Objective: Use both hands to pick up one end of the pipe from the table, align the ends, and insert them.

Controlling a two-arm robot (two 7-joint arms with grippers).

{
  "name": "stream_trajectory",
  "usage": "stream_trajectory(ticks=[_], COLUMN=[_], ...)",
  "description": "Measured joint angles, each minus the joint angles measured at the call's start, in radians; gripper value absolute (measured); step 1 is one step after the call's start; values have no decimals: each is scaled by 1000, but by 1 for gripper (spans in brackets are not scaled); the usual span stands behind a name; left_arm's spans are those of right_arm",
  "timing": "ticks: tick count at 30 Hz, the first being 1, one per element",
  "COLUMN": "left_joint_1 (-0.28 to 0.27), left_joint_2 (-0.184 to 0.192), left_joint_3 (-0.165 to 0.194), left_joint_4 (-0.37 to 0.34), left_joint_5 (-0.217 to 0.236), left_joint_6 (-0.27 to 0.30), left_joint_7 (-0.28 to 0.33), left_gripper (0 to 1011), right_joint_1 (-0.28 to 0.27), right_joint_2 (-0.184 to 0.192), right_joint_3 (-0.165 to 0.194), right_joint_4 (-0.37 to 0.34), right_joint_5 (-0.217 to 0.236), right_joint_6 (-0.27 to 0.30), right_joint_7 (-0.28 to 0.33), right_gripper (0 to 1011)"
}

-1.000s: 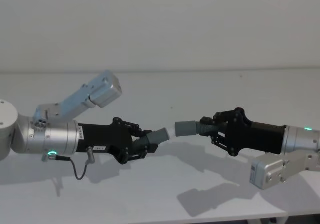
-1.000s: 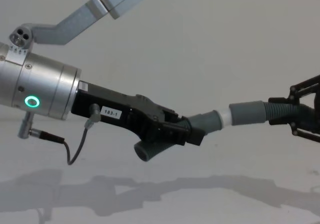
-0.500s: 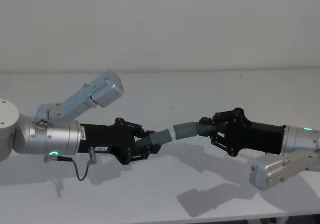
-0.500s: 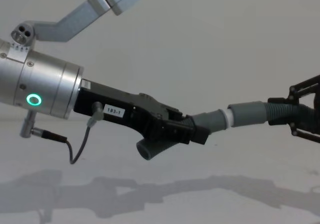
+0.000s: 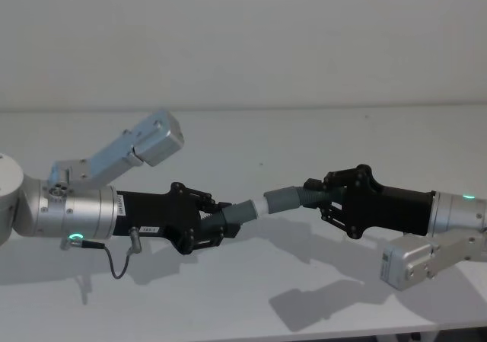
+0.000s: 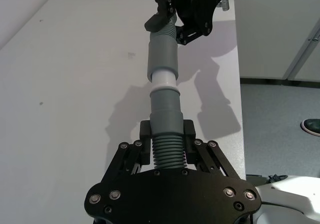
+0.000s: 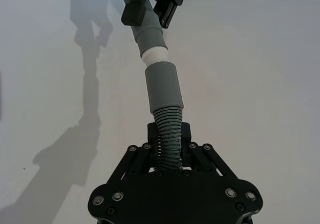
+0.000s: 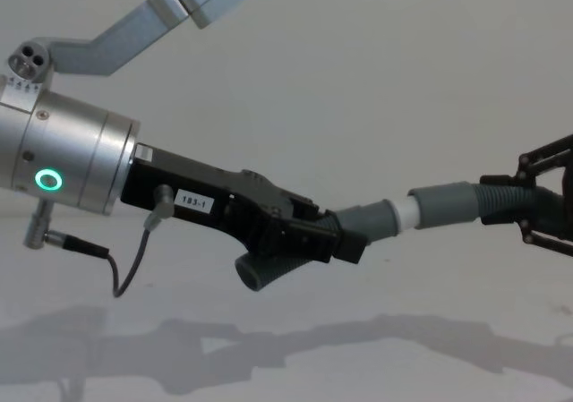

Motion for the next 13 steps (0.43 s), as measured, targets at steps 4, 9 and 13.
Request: stream_trajectory(ticks=[4,9,13], left_joint_1=[0,0,0], left_joint_2=[3,5,6], left_joint_3=[1,1,2], left_joint_4=[-1,-3,-3], left_joint_5=[-1,-2,-3], left_joint_6=[0,1,1], left_joint_7=[0,-1,-1], left_gripper=[342,342,341], right_joint_1=[0,0,0], right_joint_2=[0,0,0], right_joint_3=[0,0,0], right_joint_4=[0,0,0], right_joint_5=[0,0,0], right_joint_6=[0,1,1], right_joint_7=[0,0,0], right_gripper=[210,210,210])
